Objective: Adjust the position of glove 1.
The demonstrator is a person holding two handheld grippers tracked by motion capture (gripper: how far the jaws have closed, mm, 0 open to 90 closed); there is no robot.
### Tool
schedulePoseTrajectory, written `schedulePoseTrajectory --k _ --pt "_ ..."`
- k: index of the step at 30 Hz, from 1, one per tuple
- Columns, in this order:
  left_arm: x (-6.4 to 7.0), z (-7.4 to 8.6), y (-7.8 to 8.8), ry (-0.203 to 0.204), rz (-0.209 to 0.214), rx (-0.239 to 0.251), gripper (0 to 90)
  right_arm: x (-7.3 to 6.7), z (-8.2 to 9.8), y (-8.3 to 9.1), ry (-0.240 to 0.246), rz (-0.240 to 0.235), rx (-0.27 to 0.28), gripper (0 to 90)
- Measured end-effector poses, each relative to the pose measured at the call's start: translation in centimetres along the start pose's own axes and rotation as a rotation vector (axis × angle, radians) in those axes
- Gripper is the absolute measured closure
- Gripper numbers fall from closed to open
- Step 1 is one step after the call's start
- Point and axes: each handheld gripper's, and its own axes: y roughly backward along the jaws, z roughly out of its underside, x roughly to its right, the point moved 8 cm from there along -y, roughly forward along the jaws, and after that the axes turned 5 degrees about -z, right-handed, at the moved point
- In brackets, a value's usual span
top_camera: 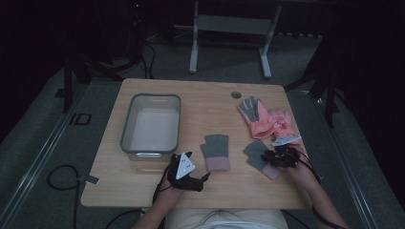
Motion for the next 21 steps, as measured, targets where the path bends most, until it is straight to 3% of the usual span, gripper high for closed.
schedulePoseTrajectory --k 4,7,11,14,21 --pt "0.0 0.0 0.0 0.004 0.002 -0.001 1.9 -0.3 0.0 0.0 -0.025 -0.011 0.001 80.7" --pt "0.0 0.0 0.0 -0.001 0.002 -0.002 1.9 -0.7 0.0 0.0 0.006 0.038 0.000 84.6" --pt "0.1 0.0 0.0 -0.008 -0.001 -0.001 1.9 -1.2 -0.1 0.3 -0.015 0.062 0.008 85.3" --pt "0.0 0.0 0.0 0.001 0.000 -0.001 1.9 -2.7 -1.6 2.2 -0.047 0.081 0.070 85.4" --pt "0.1 0.0 0.0 -0.017 -0.012 -0.004 1.9 -4.4 -4.0 5.7 -0.189 0.146 0.176 85.3"
